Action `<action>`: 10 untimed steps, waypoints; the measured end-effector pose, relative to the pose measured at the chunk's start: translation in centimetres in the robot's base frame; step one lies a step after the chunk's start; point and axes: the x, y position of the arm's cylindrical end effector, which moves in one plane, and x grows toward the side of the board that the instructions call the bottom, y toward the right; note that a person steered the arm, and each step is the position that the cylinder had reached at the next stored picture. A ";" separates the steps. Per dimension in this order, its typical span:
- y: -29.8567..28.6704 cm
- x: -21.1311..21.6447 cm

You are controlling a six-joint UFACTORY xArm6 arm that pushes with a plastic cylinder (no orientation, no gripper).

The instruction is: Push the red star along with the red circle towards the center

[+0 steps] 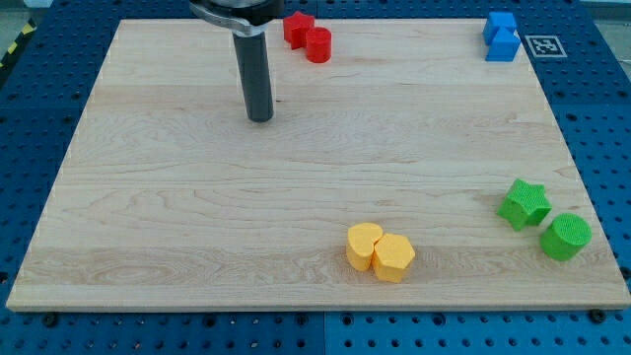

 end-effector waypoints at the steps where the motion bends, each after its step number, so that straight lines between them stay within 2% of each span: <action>1: 0.0 0.0; 7: -0.1 0.4; 10: -2.3 0.2</action>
